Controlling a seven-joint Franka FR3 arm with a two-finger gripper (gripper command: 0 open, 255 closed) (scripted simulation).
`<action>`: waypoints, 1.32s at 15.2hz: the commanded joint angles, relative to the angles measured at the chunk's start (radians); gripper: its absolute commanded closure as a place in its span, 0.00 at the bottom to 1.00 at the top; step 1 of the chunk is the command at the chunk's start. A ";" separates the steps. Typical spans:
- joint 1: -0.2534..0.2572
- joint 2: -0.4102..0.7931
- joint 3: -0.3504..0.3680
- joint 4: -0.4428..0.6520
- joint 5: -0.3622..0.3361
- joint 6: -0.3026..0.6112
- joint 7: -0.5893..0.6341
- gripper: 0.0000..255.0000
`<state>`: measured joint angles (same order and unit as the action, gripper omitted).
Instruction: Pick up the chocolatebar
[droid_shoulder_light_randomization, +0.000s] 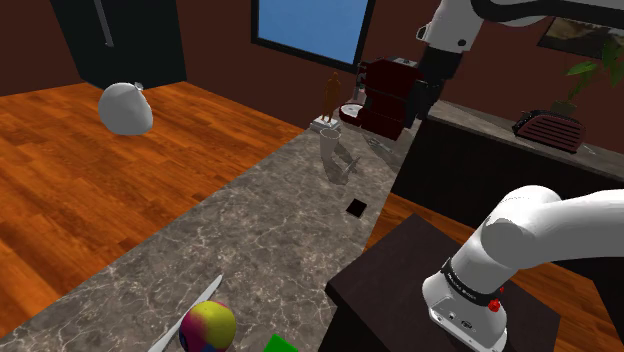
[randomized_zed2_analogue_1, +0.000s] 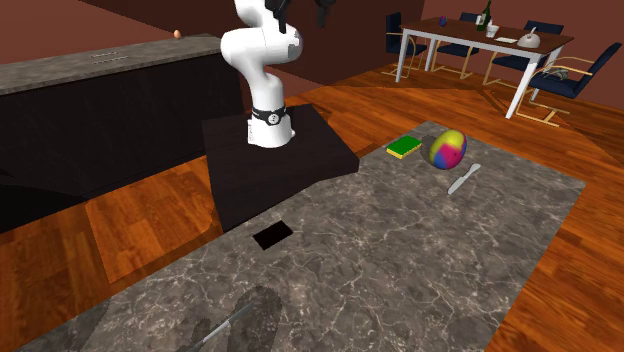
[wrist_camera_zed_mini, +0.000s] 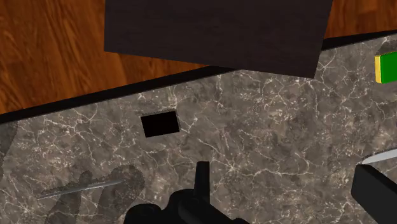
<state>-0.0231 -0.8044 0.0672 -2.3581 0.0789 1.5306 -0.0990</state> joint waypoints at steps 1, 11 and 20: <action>0.000 0.000 0.000 0.000 0.000 0.000 0.000 0.00; -0.111 0.153 0.067 -0.206 0.030 0.368 0.257 0.00; -0.220 0.411 0.118 -0.292 0.028 0.718 0.492 0.00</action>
<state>-0.2286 -0.4302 0.1811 -2.6523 0.1111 2.2104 0.3644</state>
